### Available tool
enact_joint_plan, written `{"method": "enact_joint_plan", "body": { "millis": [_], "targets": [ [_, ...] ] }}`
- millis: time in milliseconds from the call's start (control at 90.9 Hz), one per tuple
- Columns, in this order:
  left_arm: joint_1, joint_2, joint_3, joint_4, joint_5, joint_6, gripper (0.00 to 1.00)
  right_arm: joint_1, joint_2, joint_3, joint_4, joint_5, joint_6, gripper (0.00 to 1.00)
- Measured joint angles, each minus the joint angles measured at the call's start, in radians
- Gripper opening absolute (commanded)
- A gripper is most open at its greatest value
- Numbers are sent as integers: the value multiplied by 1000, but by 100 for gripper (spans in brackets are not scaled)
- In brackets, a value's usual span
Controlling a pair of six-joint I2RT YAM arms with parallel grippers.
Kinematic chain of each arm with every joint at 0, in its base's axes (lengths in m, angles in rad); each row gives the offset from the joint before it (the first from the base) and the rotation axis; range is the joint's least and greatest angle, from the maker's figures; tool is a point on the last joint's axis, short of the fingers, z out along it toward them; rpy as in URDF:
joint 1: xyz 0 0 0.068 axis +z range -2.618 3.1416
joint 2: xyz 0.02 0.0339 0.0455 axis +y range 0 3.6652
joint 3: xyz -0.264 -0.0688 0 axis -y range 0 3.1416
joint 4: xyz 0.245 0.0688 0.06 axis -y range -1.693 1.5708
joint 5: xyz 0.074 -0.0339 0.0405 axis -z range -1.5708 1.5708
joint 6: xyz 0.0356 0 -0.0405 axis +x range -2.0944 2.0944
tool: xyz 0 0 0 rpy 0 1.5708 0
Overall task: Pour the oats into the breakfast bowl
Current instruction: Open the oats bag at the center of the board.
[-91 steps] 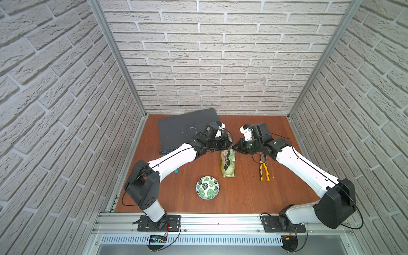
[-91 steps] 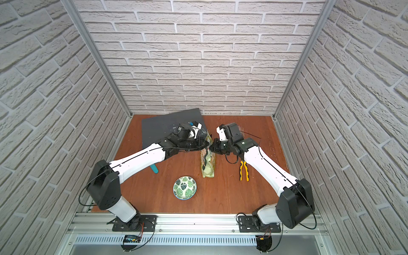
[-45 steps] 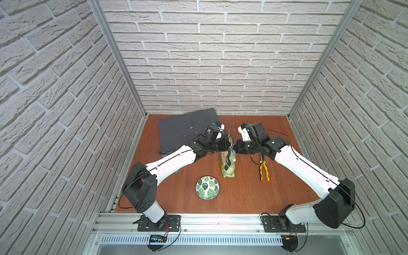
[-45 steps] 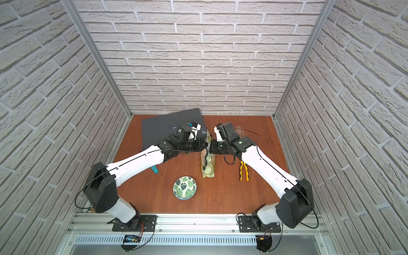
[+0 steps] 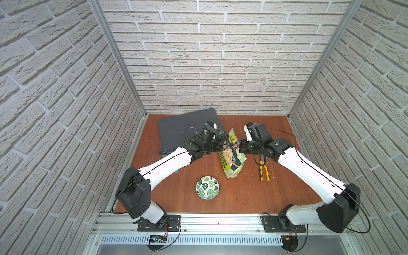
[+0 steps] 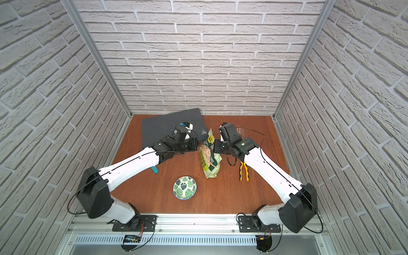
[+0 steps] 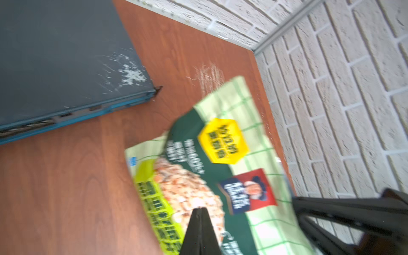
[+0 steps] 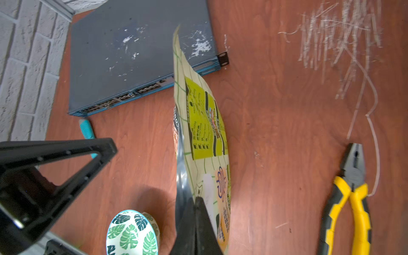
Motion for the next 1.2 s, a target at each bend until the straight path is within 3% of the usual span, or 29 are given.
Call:
{"method": "enact_joint_plan", "body": {
  "millis": [132, 253, 385, 495, 781, 1199],
  "targets": [
    [4, -1, -3, -18, -23, -1, 1, -5, -16, -12, 1, 4, 1, 3],
    [14, -9, -3, -18, -3, -11, 31, -26, -29, -45, 48, -70, 29, 3],
    [45, -33, -10, 2, 62, -40, 56, -76, -50, -135, 188, -231, 110, 3],
    [69, -44, -16, 40, 133, -71, 66, -94, -52, -199, 298, -334, 184, 3],
    [65, -5, -10, 118, 286, -116, 68, -97, -46, -248, 397, -416, 263, 3],
    [39, 91, 11, 130, 354, -130, 54, -97, -46, -248, 390, -406, 259, 3]
  ]
}}
